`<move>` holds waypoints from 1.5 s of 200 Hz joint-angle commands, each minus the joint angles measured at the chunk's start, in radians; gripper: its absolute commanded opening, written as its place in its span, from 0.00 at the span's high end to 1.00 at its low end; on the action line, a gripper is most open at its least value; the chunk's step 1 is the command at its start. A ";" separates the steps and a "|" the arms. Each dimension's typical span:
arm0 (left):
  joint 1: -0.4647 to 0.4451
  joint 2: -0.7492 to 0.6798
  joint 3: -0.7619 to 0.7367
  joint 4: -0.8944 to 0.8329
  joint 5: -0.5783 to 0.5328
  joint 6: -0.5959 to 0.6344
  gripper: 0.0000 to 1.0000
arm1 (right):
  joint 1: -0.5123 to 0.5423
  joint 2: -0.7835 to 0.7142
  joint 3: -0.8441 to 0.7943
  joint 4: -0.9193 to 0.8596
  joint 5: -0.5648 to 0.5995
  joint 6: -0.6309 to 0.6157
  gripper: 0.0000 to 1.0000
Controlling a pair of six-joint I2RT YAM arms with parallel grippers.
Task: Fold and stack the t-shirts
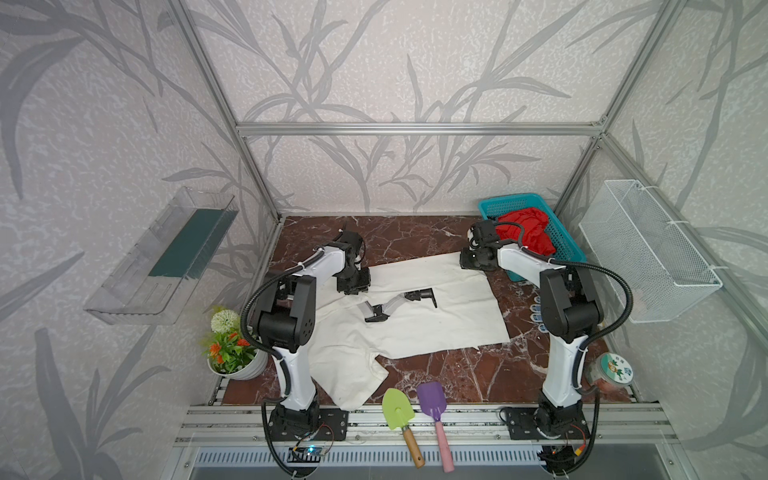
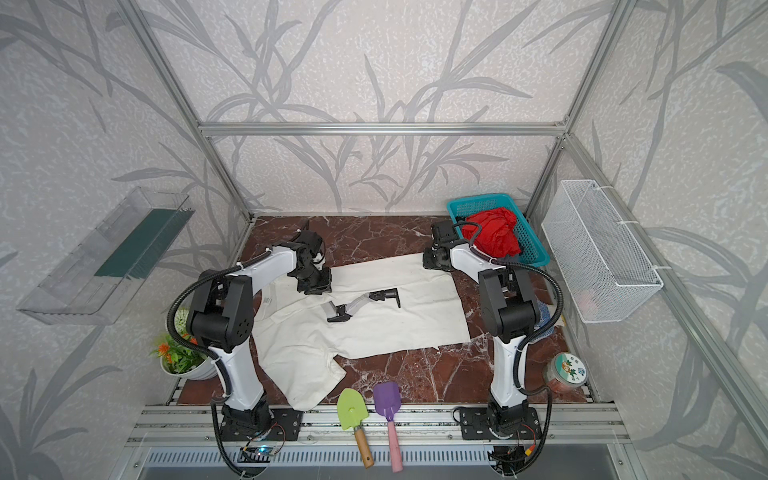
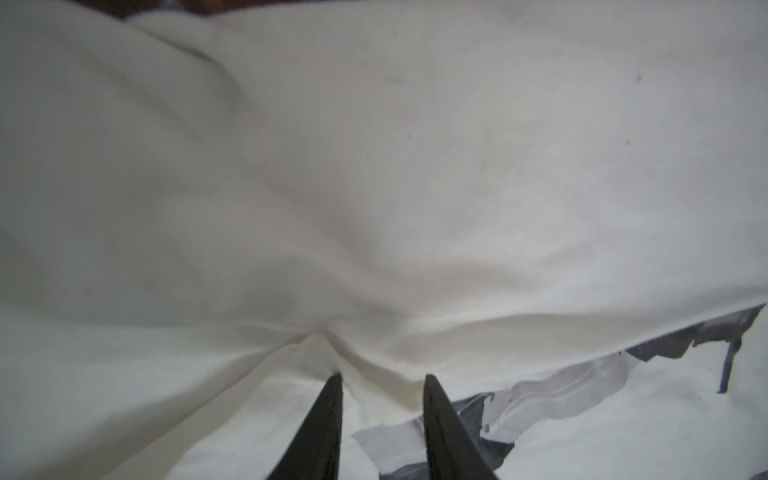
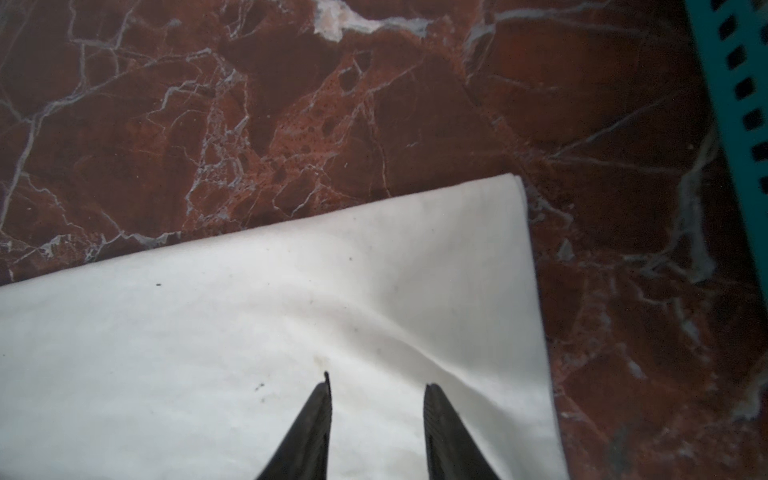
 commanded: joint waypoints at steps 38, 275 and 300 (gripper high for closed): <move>0.003 0.020 0.065 0.025 -0.081 -0.012 0.66 | -0.006 0.010 0.003 -0.030 -0.013 -0.008 0.61; -0.003 -0.233 -0.252 -0.109 0.403 0.108 0.68 | -0.021 0.057 0.051 -0.040 -0.039 -0.002 0.61; 0.122 -0.253 -0.197 -0.062 0.217 0.010 0.68 | -0.021 0.057 0.065 -0.051 -0.034 -0.003 0.61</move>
